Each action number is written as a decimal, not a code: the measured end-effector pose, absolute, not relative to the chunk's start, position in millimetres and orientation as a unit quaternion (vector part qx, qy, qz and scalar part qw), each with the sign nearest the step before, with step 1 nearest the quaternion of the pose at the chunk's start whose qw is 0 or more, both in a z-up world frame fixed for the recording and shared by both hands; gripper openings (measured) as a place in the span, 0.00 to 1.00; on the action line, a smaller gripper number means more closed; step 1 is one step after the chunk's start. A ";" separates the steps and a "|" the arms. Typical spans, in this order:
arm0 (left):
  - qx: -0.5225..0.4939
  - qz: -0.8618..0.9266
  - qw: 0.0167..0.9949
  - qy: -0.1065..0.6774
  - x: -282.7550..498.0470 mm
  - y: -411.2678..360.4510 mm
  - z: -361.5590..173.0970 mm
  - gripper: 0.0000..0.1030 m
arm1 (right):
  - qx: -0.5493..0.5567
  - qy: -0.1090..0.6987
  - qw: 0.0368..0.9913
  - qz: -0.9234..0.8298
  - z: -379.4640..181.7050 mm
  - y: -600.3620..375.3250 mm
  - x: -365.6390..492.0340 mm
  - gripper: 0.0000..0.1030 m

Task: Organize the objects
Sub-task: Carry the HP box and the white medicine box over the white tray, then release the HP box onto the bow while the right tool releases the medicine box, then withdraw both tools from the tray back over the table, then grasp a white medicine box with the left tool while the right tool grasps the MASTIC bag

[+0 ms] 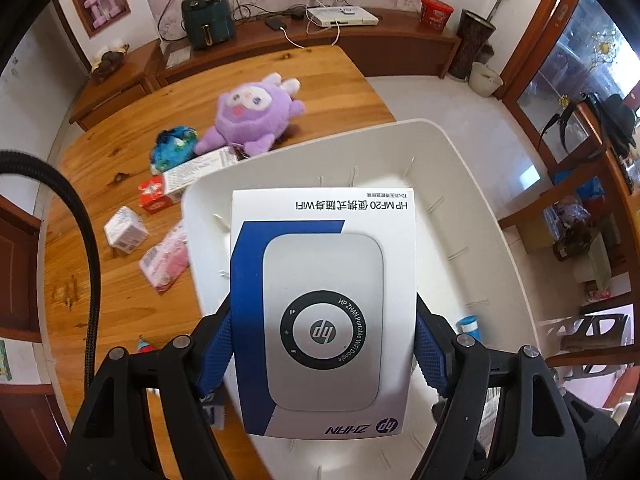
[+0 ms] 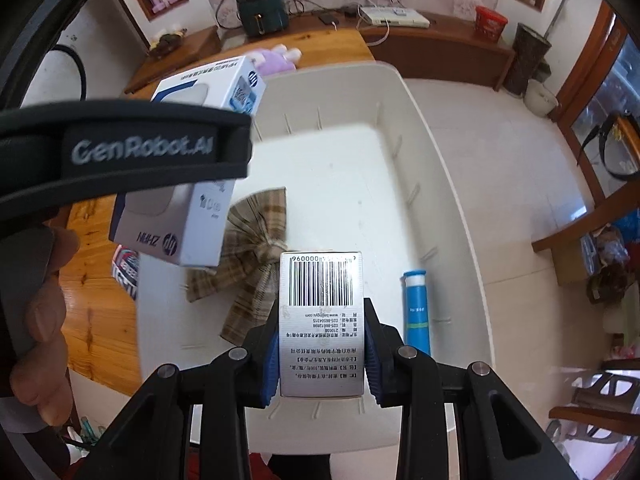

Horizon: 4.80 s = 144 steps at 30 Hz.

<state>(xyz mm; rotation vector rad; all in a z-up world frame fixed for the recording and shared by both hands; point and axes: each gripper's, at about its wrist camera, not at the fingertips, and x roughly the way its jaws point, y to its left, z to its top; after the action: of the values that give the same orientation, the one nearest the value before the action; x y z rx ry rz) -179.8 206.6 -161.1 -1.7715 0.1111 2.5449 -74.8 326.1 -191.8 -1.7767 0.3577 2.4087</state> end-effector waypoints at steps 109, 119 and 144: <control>-0.497 0.828 0.190 0.179 -235.4 -10.8 -81.0 0.94 | -0.529 0.026 -0.058 0.846 -159.3 91.7 -151.4 0.63; -0.529 0.785 0.239 0.218 -270.8 -11.7 -155.9 0.94 | -0.569 -0.051 -0.067 0.818 -214.6 77.2 -160.4 0.63; -0.557 0.747 0.265 0.247 -299.8 -2.7 -224.3 0.79 | -0.609 -0.172 -0.110 0.766 -270.5 51.9 -167.0 0.54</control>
<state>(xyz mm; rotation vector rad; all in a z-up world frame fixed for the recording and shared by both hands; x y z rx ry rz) -299.8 -2.7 -224.3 -1.5048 0.6679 2.0178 -167.0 51.9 -270.5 -2.0610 -0.5822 2.5906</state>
